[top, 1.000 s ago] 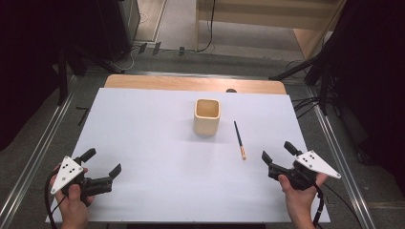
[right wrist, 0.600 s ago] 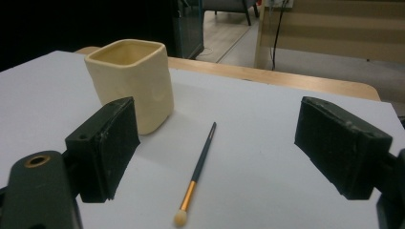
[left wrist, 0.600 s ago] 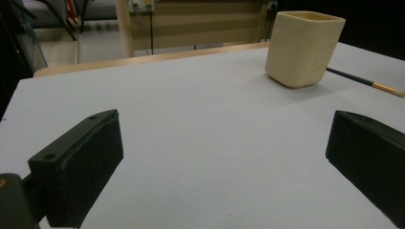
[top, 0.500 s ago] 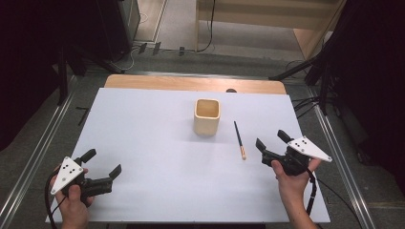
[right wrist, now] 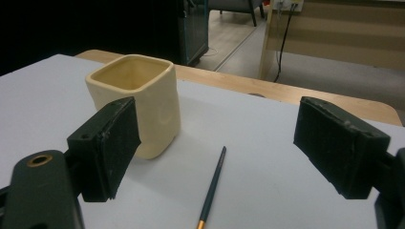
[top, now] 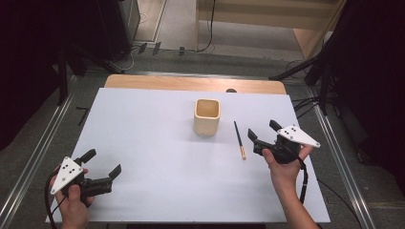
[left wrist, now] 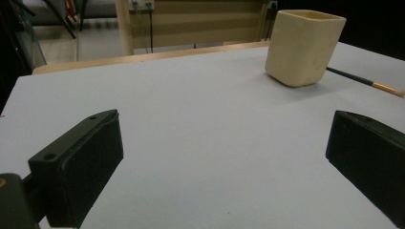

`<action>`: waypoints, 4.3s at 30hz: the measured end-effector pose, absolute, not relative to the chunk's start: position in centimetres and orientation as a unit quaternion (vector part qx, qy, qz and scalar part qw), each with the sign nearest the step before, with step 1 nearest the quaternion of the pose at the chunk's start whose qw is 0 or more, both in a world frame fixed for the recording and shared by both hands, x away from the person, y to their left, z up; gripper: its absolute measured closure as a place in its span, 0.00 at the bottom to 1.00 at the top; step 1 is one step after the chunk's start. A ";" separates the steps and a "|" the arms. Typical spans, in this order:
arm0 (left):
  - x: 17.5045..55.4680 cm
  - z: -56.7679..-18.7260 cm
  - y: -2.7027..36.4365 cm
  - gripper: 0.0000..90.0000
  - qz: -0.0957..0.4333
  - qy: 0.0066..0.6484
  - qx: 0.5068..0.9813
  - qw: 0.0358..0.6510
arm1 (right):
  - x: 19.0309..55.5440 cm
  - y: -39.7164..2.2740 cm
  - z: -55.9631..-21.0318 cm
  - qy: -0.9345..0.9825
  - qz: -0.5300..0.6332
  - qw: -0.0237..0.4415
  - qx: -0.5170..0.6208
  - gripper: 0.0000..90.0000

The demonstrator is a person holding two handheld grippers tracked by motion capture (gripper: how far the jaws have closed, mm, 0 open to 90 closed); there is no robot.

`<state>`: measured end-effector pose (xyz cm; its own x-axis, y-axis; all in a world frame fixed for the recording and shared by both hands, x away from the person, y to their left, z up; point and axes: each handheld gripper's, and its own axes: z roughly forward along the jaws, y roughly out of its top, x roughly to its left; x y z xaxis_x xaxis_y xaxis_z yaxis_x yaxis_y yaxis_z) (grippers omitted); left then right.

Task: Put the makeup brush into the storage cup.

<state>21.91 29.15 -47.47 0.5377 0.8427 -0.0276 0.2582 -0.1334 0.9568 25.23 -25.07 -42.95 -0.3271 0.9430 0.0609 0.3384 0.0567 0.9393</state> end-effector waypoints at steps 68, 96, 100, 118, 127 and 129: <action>22.0 -47.6 28.9 0.00 0.277 0.391 0.706 0.522 | 35.4 -22.4 -42.2 0.757 0.260 0.185 0.571 0.49; 22.0 -47.6 28.9 0.00 0.278 0.390 0.706 0.522 | 37.1 -21.1 -44.0 0.771 0.176 0.081 0.607 0.72; 22.0 -47.6 28.9 0.00 0.277 0.390 0.707 0.521 | 37.2 -21.1 -44.4 0.770 0.162 0.073 0.613 0.75; 22.0 -47.6 28.8 0.00 0.276 0.386 0.709 0.522 | 37.8 -20.7 -46.8 0.776 0.098 0.007 0.623 0.78; 22.0 -47.6 28.7 0.00 0.275 0.386 0.709 0.522 | 38.0 -20.6 -47.6 0.777 0.084 -0.018 0.623 0.78; 22.0 -47.6 28.7 0.00 0.275 0.386 0.710 0.521 | 38.0 -20.6 -47.8 0.778 0.078 -0.021 0.623 0.78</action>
<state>21.99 28.74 -47.63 0.5509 0.8345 -0.0124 0.2612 -0.1583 0.9522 38.02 -20.58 -47.76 -0.2223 0.9662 0.1308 0.9728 0.2110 0.0954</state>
